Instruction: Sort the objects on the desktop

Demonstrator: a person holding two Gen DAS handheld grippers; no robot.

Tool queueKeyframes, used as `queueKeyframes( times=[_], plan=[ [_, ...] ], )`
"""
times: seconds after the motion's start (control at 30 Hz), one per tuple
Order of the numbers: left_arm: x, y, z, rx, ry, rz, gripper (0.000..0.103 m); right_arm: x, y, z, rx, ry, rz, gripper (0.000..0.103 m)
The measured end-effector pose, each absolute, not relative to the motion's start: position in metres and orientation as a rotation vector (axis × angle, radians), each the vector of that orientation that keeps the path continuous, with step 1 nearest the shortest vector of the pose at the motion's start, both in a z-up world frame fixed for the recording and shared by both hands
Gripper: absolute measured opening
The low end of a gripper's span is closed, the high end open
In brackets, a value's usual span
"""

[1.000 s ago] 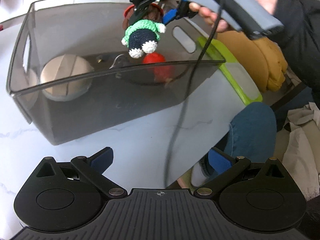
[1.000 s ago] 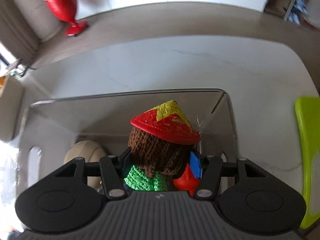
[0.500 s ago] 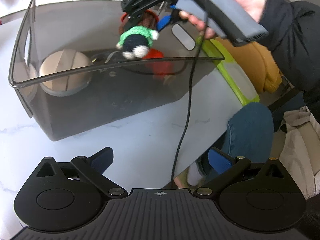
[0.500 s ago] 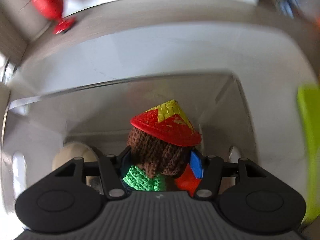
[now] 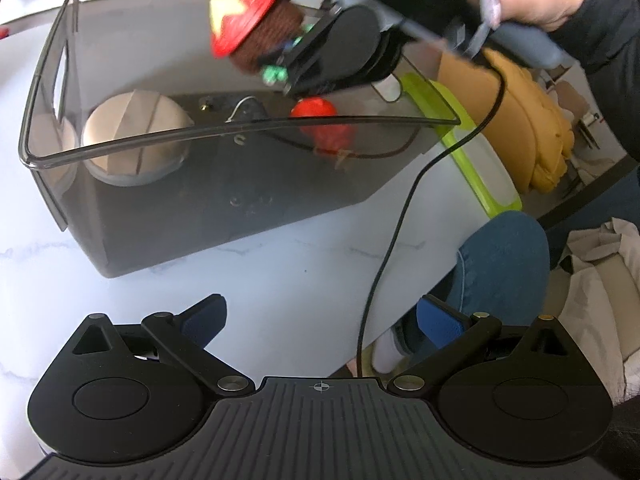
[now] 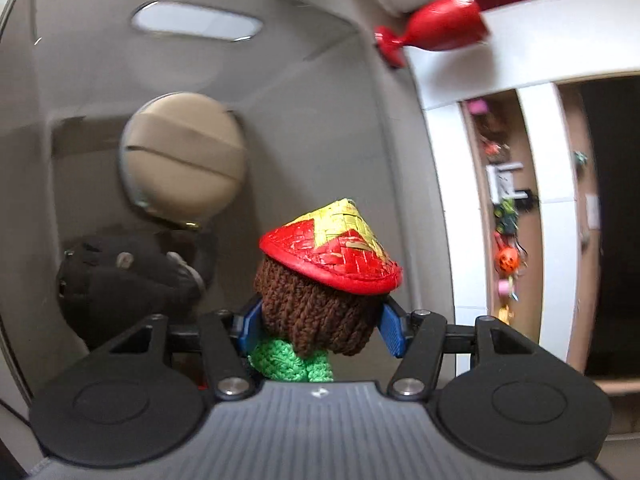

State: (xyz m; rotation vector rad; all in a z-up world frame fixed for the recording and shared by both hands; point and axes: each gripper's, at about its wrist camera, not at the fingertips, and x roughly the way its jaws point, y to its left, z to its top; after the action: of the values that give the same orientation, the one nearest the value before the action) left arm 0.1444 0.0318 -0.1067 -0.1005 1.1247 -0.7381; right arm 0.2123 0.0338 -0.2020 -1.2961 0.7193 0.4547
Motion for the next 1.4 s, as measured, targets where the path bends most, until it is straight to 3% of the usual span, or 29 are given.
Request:
queueKeyframes(
  times=[0.2,0.3,0.53,0.63,0.73,0.87,1.07,1.13,1.17,1.2,1.3,1.4],
  plan=[
    [0.145,0.033,-0.109,-0.103,1.128,-0.73,0.103,0.225,0.041,-0.221,-1.306,0.757,0.475,0.064],
    [0.146,0.034,-0.109,-0.106,1.13,-0.727,0.103,0.231,0.042,-0.227,-1.285,0.77,0.452,0.077],
    [0.147,0.034,-0.11,-0.103,1.137,-0.727,0.103,0.224,0.023,-0.198,-1.203,0.754,0.442,0.078],
    [0.147,0.038,-0.105,-0.122,1.126,-0.74,0.103,0.222,0.003,-0.151,-0.943,0.804,0.427,0.079],
    [0.145,0.047,-0.087,-0.187,1.097,-0.788,0.103,0.236,-0.023,-0.124,-0.545,0.998,0.429,0.081],
    [0.146,0.071,-0.044,-0.298,0.98,-0.847,0.103,0.227,-0.063,-0.116,-0.251,1.088,0.453,0.079],
    [0.212,0.107,0.0,-0.317,0.915,-0.561,0.103,0.2,-0.142,-0.092,-0.116,0.826,0.262,0.078],
    [0.242,0.123,-0.008,-0.419,0.914,-0.507,0.103,0.203,-0.177,-0.1,0.006,0.799,0.214,0.064],
    [0.253,0.13,-0.014,-0.473,0.927,-0.5,0.103,0.205,-0.19,-0.111,0.067,0.819,0.23,0.051],
    [0.262,0.137,-0.022,-0.531,0.943,-0.512,0.103,0.207,-0.204,-0.122,0.127,0.84,0.248,0.046],
    [0.278,0.153,-0.045,-0.655,0.964,-0.584,0.103,0.208,-0.242,-0.158,0.304,0.873,0.322,0.046],
    [0.292,0.16,-0.07,-0.694,1.015,-0.528,0.103,0.207,-0.265,-0.181,0.423,0.866,0.4,0.054]
  ],
)
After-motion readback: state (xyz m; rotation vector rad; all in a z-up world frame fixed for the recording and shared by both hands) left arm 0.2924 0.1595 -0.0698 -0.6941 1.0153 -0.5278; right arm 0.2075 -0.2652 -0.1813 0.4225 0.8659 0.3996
